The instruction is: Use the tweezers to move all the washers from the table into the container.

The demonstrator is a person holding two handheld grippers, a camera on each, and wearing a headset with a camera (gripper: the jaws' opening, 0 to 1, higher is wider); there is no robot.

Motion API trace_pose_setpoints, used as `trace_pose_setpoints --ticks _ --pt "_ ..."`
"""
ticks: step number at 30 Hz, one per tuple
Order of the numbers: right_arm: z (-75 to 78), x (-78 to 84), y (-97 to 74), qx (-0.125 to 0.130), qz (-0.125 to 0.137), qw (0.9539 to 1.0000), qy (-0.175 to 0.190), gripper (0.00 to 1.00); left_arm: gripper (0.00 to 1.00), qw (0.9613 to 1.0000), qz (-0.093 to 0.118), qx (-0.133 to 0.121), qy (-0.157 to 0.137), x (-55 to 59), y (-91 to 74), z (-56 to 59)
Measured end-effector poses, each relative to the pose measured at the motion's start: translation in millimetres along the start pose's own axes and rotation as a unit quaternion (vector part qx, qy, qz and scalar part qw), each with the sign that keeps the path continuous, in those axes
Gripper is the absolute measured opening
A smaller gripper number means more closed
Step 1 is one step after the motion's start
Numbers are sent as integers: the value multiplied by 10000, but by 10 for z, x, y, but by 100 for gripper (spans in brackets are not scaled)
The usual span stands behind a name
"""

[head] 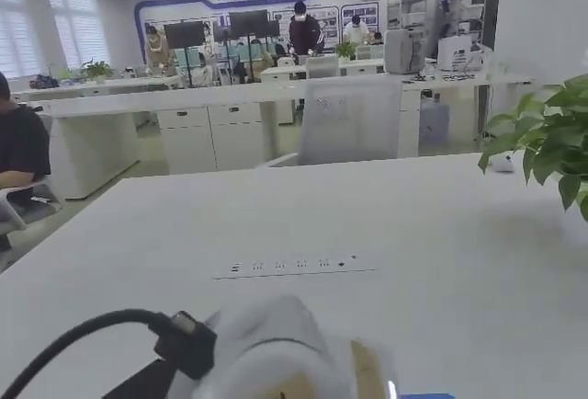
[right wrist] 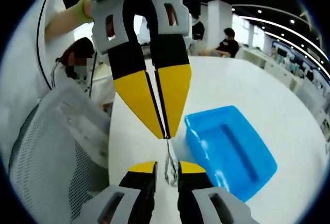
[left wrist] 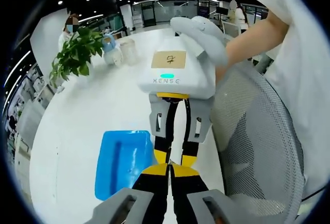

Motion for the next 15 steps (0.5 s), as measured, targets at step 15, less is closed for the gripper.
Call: trace_pose_setpoints --ticks 15 --pt "82 44 -12 146 170 9974 684 1 20 9746 1348 -280 -1765 225 -166 106"
Point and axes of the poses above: the centre of the closed fingertips' face, and the gripper's own axes: y roughly forward along the fingers, z roughly to its right, x roughly out of its underside, the point moved 5 cm from there along -y, roughly backward along the fingers, and after that the axes turned 7 degrees about -y, right-handed, at the moved point
